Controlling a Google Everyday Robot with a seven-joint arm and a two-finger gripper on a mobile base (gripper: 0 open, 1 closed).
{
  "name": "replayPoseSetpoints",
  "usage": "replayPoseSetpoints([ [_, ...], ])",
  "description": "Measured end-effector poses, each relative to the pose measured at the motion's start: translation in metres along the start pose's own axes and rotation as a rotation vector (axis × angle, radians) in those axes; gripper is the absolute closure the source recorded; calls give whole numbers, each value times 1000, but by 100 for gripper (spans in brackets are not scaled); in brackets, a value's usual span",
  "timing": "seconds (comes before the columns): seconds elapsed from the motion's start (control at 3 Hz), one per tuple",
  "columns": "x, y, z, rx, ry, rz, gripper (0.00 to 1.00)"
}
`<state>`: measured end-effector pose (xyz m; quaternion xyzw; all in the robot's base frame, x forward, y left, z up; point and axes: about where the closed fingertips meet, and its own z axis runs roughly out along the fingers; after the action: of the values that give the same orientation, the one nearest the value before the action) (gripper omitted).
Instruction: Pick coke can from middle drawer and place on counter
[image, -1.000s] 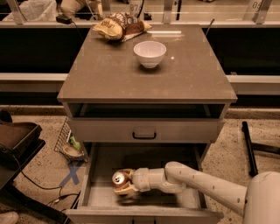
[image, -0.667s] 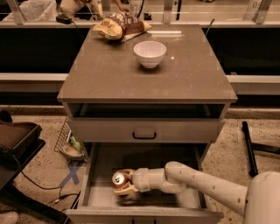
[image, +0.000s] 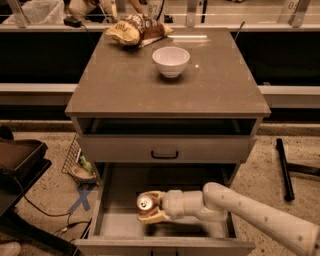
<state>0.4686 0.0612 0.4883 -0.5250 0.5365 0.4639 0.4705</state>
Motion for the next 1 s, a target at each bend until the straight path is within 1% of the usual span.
replayPoseSetpoints([
  [0.33,-49,22,-56,42,-19,37,100],
  [0.67,-110,31,-116,105,-5,80,100],
  [1.0,-177,27,-163,179,12,111,100],
])
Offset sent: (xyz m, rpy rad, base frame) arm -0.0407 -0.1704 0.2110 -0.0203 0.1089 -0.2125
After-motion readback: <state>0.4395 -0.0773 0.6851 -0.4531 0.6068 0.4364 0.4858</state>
